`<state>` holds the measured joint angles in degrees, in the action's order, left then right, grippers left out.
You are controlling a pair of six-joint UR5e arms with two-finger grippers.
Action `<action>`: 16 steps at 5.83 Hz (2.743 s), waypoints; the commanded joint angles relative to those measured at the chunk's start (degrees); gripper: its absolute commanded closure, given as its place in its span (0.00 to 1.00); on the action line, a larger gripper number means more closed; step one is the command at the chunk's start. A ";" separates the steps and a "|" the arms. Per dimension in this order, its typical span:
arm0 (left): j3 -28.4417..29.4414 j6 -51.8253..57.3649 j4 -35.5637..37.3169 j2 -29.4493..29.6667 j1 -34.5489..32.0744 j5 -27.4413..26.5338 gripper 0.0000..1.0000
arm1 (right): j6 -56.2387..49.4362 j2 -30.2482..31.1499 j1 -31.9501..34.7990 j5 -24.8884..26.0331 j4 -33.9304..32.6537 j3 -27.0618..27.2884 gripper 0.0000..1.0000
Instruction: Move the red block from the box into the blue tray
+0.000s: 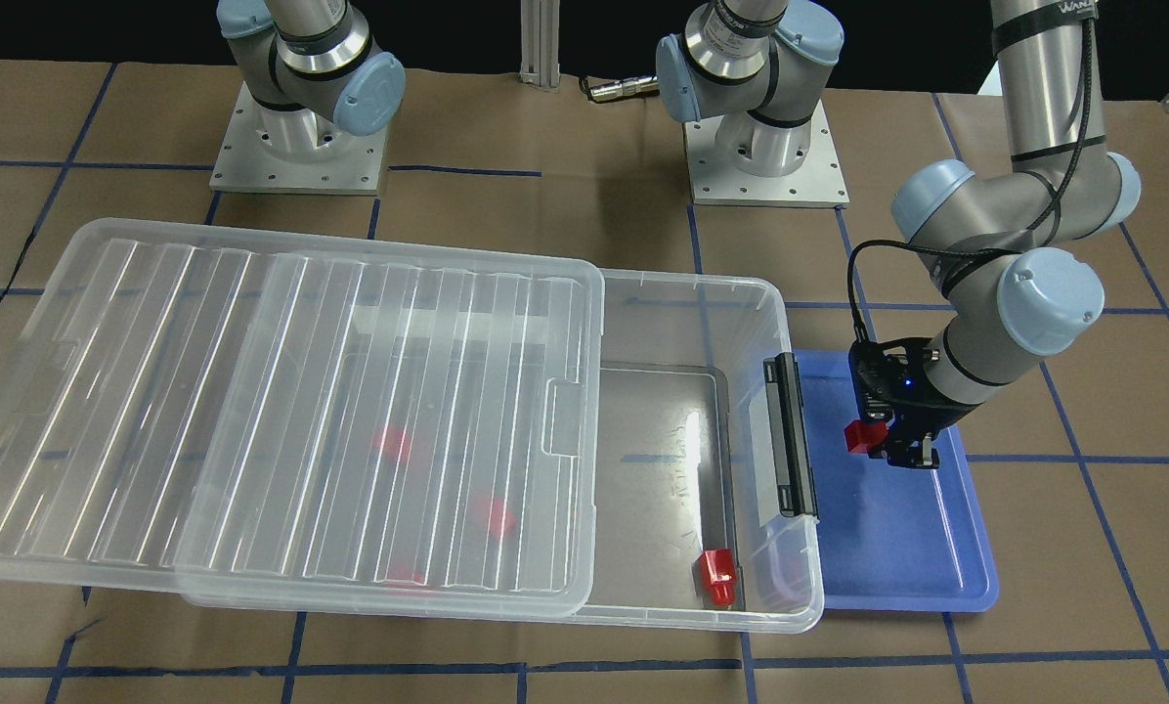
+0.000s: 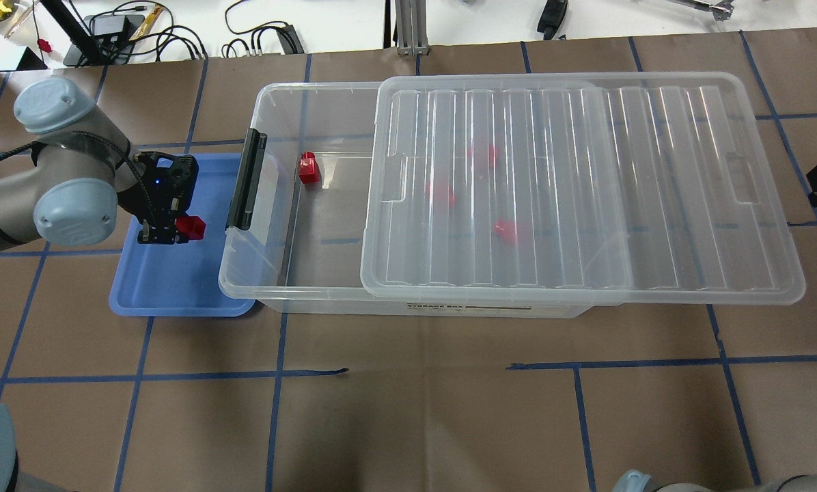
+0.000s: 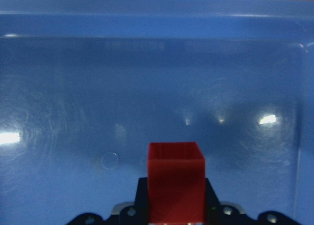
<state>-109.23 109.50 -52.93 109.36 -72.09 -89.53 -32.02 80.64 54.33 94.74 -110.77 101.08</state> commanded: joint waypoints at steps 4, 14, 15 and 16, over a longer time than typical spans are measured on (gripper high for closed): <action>0.50 -1.47 2.40 2.88 0.02 -0.11 0.02 | 8.01 3.19 7.36 -4.74 0.29 3.58 0.00; 20.99 -89.58 -38.74 -18.47 -17.71 -1.26 0.02 | 21.70 4.79 22.21 -6.85 17.34 -12.33 0.00; 20.99 -104.95 -38.74 -19.62 -19.12 -1.00 0.02 | 28.52 4.87 25.18 -6.68 24.30 -15.96 0.00; 20.90 -112.58 -38.39 -19.63 -20.36 -0.56 0.02 | 34.25 4.96 28.87 -6.68 26.02 -17.04 0.00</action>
<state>-88.29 6.15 -91.56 90.10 -91.18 -90.43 -3.24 85.57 80.03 88.01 -87.98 86.03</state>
